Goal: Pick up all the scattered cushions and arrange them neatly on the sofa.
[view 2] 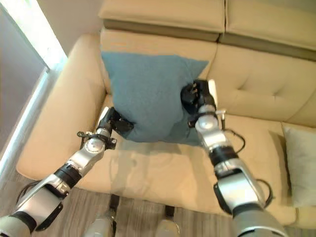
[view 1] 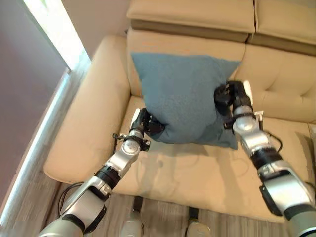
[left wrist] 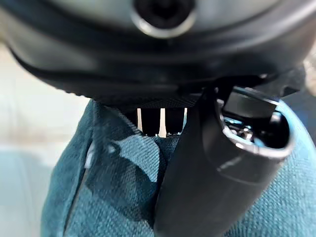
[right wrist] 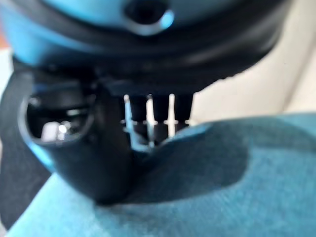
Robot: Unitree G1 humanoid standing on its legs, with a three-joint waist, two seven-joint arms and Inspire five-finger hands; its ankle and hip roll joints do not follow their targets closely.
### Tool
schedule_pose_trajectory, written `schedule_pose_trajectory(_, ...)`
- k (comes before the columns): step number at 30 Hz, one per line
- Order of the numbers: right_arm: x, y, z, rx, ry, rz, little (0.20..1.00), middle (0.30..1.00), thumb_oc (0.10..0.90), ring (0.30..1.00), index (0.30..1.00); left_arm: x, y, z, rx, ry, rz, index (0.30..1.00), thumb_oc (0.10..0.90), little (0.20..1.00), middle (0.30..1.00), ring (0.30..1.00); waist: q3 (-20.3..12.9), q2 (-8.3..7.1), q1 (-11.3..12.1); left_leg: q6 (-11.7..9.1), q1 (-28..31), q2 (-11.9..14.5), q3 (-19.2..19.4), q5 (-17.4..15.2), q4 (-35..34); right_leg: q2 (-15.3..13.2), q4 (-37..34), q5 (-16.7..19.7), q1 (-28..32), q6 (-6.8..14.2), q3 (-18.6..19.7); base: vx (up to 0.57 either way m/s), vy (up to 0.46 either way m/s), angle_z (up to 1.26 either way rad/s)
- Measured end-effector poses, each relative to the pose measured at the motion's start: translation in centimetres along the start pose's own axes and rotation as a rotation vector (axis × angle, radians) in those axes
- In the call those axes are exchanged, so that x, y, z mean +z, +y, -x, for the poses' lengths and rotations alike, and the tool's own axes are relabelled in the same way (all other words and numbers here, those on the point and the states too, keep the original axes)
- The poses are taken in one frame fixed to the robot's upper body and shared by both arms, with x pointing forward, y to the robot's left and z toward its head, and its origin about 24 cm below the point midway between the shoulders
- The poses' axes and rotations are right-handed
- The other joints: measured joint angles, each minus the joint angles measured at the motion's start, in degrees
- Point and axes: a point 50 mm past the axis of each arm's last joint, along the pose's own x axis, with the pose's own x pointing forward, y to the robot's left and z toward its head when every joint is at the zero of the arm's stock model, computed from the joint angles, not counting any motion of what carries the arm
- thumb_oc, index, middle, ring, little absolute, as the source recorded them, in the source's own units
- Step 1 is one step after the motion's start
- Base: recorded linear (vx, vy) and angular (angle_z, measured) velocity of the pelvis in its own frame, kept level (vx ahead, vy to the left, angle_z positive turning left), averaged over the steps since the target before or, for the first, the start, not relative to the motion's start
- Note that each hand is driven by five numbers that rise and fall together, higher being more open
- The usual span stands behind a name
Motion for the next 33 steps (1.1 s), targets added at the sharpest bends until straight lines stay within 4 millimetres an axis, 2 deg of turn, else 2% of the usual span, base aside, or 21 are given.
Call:
schedule_pose_trajectory(1, 1.2, -0.1, -0.5, -0.007, -0.025, -0.002, 0.300, 0.300, 0.400, 0.300, 0.300, 0.6, 0.0, -0.3, 0.004, -0.013, 0.001, 0.300, 0.400, 0.300, 0.300, 0.300, 0.0, 0.00, -0.6, -0.3, -1.3, 0.4, -0.1, 0.3, 0.0, 0.4, 0.0, 0.3, -1.2, -0.3, 0.0, -0.05, 0.004, -0.16)
schedule_pose_trajectory(3, 4.9, -1.3, -1.7, -0.062, -0.107, 0.007, 0.300, 0.300, 0.400, 0.300, 0.300, 2.7, -0.7, -1.2, -0.004, -0.060, -0.024, 0.300, 0.400, 0.300, 0.300, 0.300, 0.0, 0.03, -1.7, -0.7, -3.7, 0.5, 0.6, 0.8, 0.0, 0.8, 0.0, 0.8, -4.2, -1.0, 0.9, -0.05, 0.015, -0.18)
schedule_pose_trajectory(6, 9.1, -2.2, -2.4, -0.113, -0.208, 0.018, 0.300, 0.300, 0.400, 0.300, 0.300, 5.9, -0.8, -2.2, 0.040, -0.135, -0.038, 0.300, 0.400, 0.300, 0.300, 0.300, 0.0, 0.03, -2.4, -0.8, -6.2, 0.5, 1.6, 1.0, 0.0, 0.8, 0.0, 1.6, -7.5, -1.4, 1.9, -0.01, 0.036, -0.20)
schedule_pose_trajectory(8, 12.1, -3.7, -2.9, -0.164, -0.277, 0.029, 0.300, 0.300, 0.400, 0.300, 0.300, 8.9, 0.0, -2.8, 0.087, -0.219, -0.051, 0.300, 0.400, 0.300, 0.300, 0.300, 0.0, 0.08, -2.4, -0.7, -9.0, 0.5, 2.6, 1.4, 0.0, 0.8, 0.0, 1.9, -11.0, -1.8, 2.8, 0.03, 0.035, -0.20)
schedule_pose_trajectory(10, 15.2, -5.8, -3.1, -0.219, -0.347, 0.021, 0.300, 0.300, 0.400, 0.300, 0.300, 12.8, 1.2, -3.2, 0.145, -0.332, -0.066, 0.300, 0.400, 0.300, 0.300, 0.300, 0.0, 0.16, -2.3, -0.8, -13.1, 0.5, 2.9, 2.2, 0.0, 0.8, 0.0, 2.8, -15.4, -1.7, 3.4, 0.03, 0.060, -0.10)
schedule_pose_trajectory(11, 16.4, -7.1, -3.2, -0.253, -0.364, 0.020, 0.300, 0.300, 0.400, 0.300, 0.300, 14.9, 1.6, -3.3, 0.170, -0.387, -0.074, 0.300, 0.400, 0.300, 0.300, 0.300, 0.1, 0.28, -2.2, -0.8, -15.2, 0.4, 2.9, 2.7, 0.0, 0.7, 0.0, 3.2, -17.4, -1.8, 3.7, 0.01, 0.038, 0.01)
schedule_pose_trajectory(12, 16.9, -7.8, -3.2, -0.269, -0.366, 0.017, 0.300, 0.300, 0.400, 0.300, 0.300, 15.9, 1.7, -3.2, 0.185, -0.416, -0.074, 0.300, 0.400, 0.300, 0.300, 0.300, 0.2, 0.51, -2.2, -0.7, -16.2, 0.4, 2.9, 2.8, 0.0, 0.7, 0.0, 3.3, -18.3, -1.8, 3.6, 0.00, 0.036, 0.07)
schedule_pose_trajectory(14, 16.4, -9.3, -3.3, -0.305, -0.353, 0.018, 0.300, 0.300, 0.400, 0.300, 0.300, 17.3, 1.9, -3.0, 0.217, -0.481, -0.110, 0.300, 0.400, 0.300, 0.300, 0.300, 0.6, 1.10, -1.8, -0.7, -17.6, 0.0, 2.6, 3.1, 0.0, 0.4, 0.0, 3.4, -19.4, -1.8, 2.8, 0.00, 0.030, 0.13)
schedule_pose_trajectory(15, 15.8, -9.3, -3.4, -0.306, -0.339, 0.020, 0.300, 0.300, 0.400, 0.300, 0.300, 17.3, 2.0, -3.0, 0.230, -0.491, -0.128, 0.300, 0.400, 0.300, 0.300, 0.300, 0.6, 1.17, -1.6, -0.7, -17.7, 0.1, 2.7, 3.1, 0.0, 0.3, 0.0, 3.4, -19.5, -1.8, 2.5, -0.03, 0.010, 0.11)
schedule_pose_trajectory(18, 12.6, -9.6, -3.6, -0.307, -0.263, 0.031, 0.300, 0.300, 0.400, 0.300, 0.300, 17.6, 2.1, -2.8, 0.273, -0.533, -0.178, 0.300, 0.400, 0.300, 0.300, 0.300, 0.7, 1.23, -1.1, -0.7, -19.9, 0.1, 2.7, 3.1, 0.1, 0.2, 0.0, 3.4, -21.3, -1.8, 2.2, -0.03, -0.012, 0.09)
schedule_pose_trajectory(22, 11.3, -9.8, -3.7, -0.302, -0.219, 0.068, 0.300, 0.300, 0.400, 0.300, 0.300, 17.4, 2.3, -3.0, 0.273, -0.551, -0.245, 0.300, 0.400, 0.300, 0.300, 0.300, 0.7, 1.10, -1.0, -0.7, -24.1, 0.0, 2.7, 3.1, 0.3, 0.1, 0.0, 3.5, -25.1, -1.6, 2.1, -0.02, -0.036, 0.03)
schedule_pose_trajectory(23, 10.9, -9.4, -3.7, -0.287, -0.219, 0.120, 0.300, 0.300, 0.400, 0.300, 0.300, 16.8, 2.5, -3.2, 0.275, -0.533, -0.275, 0.900, 0.800, 0.900, 0.900, 0.900, 1.0, 0.70, -1.2, -0.7, -25.1, -0.2, 2.7, 3.1, 1.4, 0.1, 0.0, 3.7, -25.6, -1.7, 2.0, -0.03, 0.004, 0.05)
schedule_pose_trajectory(24, 10.7, -9.1, -3.7, -0.275, -0.220, 0.149, 0.300, 0.300, 0.400, 0.300, 0.300, 16.4, 2.7, -3.4, 0.281, -0.518, -0.300, 0.900, 0.800, 0.900, 0.900, 0.900, 1.3, 0.24, -1.6, -0.6, -26.3, -0.5, 2.9, 3.0, 3.3, 0.0, 0.0, 4.2, -25.8, -1.7, 2.1, -0.02, 0.017, 0.11)
schedule_pose_trajectory(25, 10.6, -8.8, -3.7, -0.262, -0.225, 0.170, 0.300, 0.300, 0.400, 0.300, 0.300, 15.9, 3.0, -3.5, 0.284, -0.501, -0.326, 0.900, 0.800, 0.900, 0.900, 0.900, 2.0, -0.85, -1.9, -0.8, -29.9, -1.4, 3.1, 2.0, 9.7, -0.3, 0.1, 5.4, -25.9, -2.2, 2.3, -0.02, 0.009, 0.21)
schedule_pose_trajectory(26, 9.8, -8.6, -3.6, -0.254, -0.233, 0.156, 0.300, 0.300, 0.400, 0.300, 0.300, 14.8, 2.8, -3.6, 0.262, -0.485, -0.358, 0.900, 0.800, 0.900, 0.900, 0.900, 2.3, -2.16, -2.3, -0.4, -34.2, -2.8, 2.6, -0.9, 15.5, -0.9, 0.1, 6.0, -25.8, -2.2, 2.4, -0.03, 0.011, 0.09)
schedule_pose_trajectory(27, 9.1, -8.5, -3.5, -0.251, -0.228, 0.149, 0.700, 0.700, 0.667, 0.700, 0.700, 13.5, 2.6, -3.7, 0.246, -0.457, -0.384, 0.900, 0.800, 0.900, 0.900, 0.900, 2.1, -2.19, -1.8, 0.4, -32.7, -2.3, 2.2, 1.8, 9.7, 0.1, 0.2, 5.9, -25.5, -2.2, 2.4, -0.02, 0.002, -0.36)
schedule_pose_trajectory(28, 8.1, -8.1, -3.4, -0.235, -0.215, 0.153, 0.900, 0.900, 0.800, 0.900, 0.900, 11.6, 2.5, -3.9, 0.221, -0.397, -0.437, 0.900, 0.800, 0.900, 0.900, 0.900, 2.0, -1.76, -0.5, 1.9, -30.2, -0.6, 3.7, 4.3, 6.7, 1.9, 0.6, 5.0, -24.9, -1.1, 2.5, -0.03, -0.021, -0.34)
schedule_pose_trajectory(30, 7.5, -8.0, -3.3, -0.221, -0.217, 0.185, 0.900, 0.900, 0.800, 0.900, 0.900, 9.4, 2.0, -4.2, 0.186, -0.299, -0.513, 0.900, 0.800, 0.900, 0.900, 0.900, 2.0, -1.81, -1.6, 2.2, -29.2, -0.9, 3.2, 4.7, 4.2, 1.5, 1.8, 4.2, -25.3, 0.0, 2.2, -0.02, -0.023, -0.03)
schedule_pose_trajectory(33, 6.8, -8.1, -3.2, -0.219, -0.208, 0.186, 0.900, 0.900, 0.800, 0.900, 0.900, 8.4, 1.3, -4.1, 0.156, -0.297, -0.540, 0.900, 0.800, 0.900, 0.900, 0.900, 2.0, -1.87, -1.3, 2.7, -28.4, -1.9, 3.2, 5.0, 3.4, 0.3, 3.0, 4.0, -25.4, 0.2, 2.1, -0.01, -0.015, 0.07)
